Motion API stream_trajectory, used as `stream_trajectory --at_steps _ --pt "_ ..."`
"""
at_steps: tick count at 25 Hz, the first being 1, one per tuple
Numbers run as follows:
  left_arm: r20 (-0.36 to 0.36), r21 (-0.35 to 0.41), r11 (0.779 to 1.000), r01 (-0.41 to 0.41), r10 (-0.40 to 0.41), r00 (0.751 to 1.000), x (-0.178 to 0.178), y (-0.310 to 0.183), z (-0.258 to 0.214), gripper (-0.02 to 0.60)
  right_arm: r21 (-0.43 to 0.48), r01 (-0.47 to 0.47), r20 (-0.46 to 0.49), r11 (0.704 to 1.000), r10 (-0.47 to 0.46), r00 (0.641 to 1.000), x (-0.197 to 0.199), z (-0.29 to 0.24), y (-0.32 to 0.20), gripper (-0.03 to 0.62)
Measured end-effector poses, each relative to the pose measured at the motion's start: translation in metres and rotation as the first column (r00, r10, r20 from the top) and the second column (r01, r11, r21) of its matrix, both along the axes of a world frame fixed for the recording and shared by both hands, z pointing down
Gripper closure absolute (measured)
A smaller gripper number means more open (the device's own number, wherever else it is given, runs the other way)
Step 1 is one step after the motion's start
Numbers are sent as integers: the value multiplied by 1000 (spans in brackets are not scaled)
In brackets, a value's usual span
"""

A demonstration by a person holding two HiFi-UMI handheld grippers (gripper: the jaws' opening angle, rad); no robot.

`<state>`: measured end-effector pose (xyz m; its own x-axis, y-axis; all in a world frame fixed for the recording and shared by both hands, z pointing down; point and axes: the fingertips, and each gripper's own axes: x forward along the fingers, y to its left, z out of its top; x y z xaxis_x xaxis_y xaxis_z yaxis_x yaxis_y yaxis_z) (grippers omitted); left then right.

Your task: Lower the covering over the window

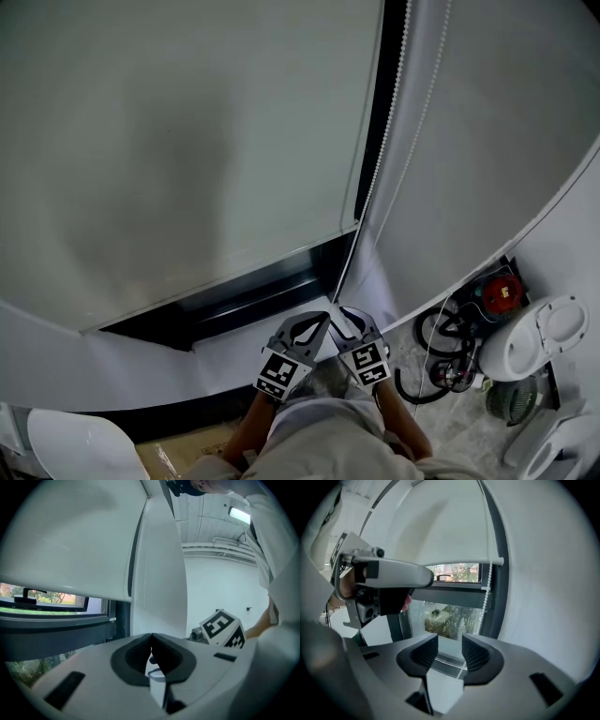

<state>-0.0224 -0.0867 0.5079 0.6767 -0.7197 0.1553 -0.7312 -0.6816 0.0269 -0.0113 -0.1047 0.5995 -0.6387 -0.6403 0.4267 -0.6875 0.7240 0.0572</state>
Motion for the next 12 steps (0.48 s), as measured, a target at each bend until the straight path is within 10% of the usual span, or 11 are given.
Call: stream_trajectory --at_steps 12 --pt "-33 89 994 62 -59 998 -25 0 -31 569 157 -55 199 986 23 980 17 -103 16 497"
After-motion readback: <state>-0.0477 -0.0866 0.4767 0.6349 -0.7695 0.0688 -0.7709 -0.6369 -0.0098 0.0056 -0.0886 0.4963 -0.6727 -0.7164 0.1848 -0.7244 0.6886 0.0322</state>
